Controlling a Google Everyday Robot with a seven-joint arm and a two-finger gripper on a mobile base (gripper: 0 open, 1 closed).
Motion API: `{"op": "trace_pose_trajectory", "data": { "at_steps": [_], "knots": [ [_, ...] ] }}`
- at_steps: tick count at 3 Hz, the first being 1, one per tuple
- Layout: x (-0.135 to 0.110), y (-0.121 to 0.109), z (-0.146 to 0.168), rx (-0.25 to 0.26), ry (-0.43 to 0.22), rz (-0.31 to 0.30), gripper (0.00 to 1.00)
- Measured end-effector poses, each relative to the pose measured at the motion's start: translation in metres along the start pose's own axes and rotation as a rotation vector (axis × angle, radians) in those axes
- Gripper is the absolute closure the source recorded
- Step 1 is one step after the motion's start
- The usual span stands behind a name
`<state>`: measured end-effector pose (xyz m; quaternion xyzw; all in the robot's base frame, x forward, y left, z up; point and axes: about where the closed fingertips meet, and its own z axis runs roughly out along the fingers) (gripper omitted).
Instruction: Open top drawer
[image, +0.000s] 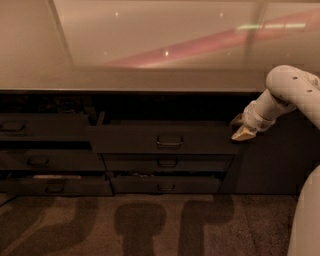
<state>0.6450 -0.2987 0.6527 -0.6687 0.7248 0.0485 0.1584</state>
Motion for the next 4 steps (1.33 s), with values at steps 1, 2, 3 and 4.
{"op": "trace_pose_trajectory", "data": {
  "at_steps": [1,2,3,4],
  "knots": [
    [0.002,0.0018,-0.0069,0.025,0.01,-0.025,1.0],
    [0.002,0.0019,-0.0067,0.024,0.009,-0.025,1.0],
    [0.0016,0.0036,-0.0073,0.023,0.009,-0.029,1.0],
    [0.0017,0.0102,-0.0051,0.019,0.009,-0.041,1.0]
  ]
}}
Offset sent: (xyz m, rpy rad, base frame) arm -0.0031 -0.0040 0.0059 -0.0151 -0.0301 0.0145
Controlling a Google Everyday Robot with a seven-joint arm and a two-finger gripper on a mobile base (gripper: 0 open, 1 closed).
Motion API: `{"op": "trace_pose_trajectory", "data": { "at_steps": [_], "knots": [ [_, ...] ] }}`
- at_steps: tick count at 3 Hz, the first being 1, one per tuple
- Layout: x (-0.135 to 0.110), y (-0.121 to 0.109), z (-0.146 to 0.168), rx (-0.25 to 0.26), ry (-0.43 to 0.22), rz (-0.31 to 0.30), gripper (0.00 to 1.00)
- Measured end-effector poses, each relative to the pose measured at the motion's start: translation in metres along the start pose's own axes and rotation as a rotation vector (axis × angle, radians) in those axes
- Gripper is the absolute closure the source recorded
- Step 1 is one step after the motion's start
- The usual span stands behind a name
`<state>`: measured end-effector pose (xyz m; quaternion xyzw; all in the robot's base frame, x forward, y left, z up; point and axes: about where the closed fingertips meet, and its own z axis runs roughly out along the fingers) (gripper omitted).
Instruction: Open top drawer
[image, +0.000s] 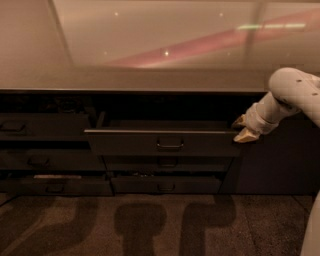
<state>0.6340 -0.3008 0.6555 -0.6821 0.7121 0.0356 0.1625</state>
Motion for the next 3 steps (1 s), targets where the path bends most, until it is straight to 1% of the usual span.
{"op": "trace_pose_trajectory", "data": {
  "at_steps": [1,3],
  "knots": [
    [0.003,0.003,-0.01,0.031,0.013,-0.034,1.0],
    [0.003,0.013,-0.008,0.02,0.011,-0.047,1.0]
  ]
}}
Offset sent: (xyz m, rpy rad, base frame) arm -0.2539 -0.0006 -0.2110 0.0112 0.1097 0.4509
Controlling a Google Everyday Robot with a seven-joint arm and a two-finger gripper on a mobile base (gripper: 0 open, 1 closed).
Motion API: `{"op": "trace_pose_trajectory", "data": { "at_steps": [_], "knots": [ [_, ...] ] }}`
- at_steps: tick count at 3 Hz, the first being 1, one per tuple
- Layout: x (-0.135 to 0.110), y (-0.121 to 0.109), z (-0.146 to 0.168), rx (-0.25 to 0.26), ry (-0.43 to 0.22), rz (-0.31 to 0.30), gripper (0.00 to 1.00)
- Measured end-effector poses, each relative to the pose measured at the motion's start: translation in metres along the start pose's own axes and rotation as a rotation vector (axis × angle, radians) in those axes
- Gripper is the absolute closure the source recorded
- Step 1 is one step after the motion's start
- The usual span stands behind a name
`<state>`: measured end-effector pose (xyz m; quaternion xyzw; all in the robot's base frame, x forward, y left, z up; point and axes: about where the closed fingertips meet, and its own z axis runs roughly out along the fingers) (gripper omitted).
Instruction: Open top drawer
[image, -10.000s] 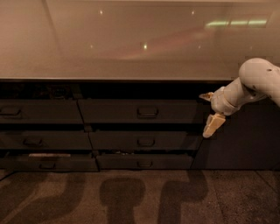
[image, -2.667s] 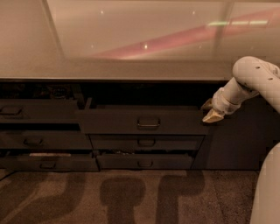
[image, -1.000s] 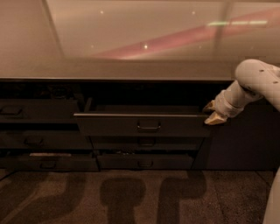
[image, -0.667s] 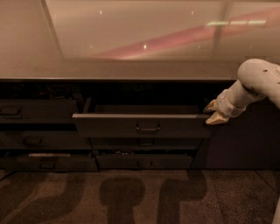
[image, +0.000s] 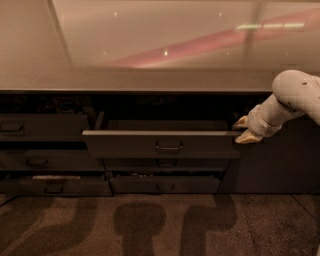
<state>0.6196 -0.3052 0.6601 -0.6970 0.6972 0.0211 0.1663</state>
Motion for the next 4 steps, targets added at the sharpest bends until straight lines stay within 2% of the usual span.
{"op": "trace_pose_trajectory", "data": {
  "at_steps": [3,4],
  "knots": [
    [0.0,0.01,0.0,-0.01,-0.002,-0.013,1.0],
    [0.009,0.034,0.002,0.038,-0.004,-0.105,1.0]
  ]
}}
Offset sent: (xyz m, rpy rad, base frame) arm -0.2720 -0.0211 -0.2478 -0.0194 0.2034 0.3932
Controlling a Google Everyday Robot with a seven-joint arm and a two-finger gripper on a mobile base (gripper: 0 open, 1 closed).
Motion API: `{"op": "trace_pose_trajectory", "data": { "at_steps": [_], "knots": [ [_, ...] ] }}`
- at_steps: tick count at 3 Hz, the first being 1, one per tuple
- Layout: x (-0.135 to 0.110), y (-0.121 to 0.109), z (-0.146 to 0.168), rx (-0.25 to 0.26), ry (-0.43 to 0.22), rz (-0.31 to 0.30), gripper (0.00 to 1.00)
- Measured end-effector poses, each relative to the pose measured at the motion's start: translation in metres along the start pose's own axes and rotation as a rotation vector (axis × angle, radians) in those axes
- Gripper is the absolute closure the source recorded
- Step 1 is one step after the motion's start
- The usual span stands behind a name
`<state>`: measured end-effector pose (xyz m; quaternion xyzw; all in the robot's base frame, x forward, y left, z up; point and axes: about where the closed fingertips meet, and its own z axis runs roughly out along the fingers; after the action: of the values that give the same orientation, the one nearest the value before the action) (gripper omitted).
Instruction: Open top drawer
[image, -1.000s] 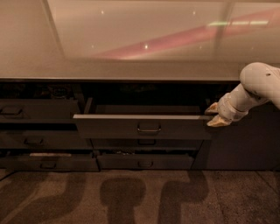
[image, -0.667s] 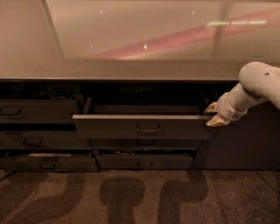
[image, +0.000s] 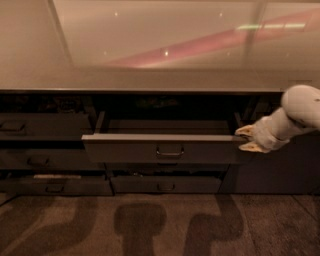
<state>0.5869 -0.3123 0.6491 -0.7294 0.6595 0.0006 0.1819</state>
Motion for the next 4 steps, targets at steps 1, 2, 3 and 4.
{"op": "trace_pose_trajectory", "data": {
  "at_steps": [1,2,3,4],
  "knots": [
    [-0.003,-0.001,-0.006,0.0,0.0,0.0,1.0],
    [-0.002,-0.002,-0.003,-0.017,0.005,0.015,1.0],
    [-0.002,-0.004,-0.003,-0.03,0.018,0.016,1.0],
    [-0.003,0.018,0.0,-0.033,0.004,-0.029,1.0]
  ]
}}
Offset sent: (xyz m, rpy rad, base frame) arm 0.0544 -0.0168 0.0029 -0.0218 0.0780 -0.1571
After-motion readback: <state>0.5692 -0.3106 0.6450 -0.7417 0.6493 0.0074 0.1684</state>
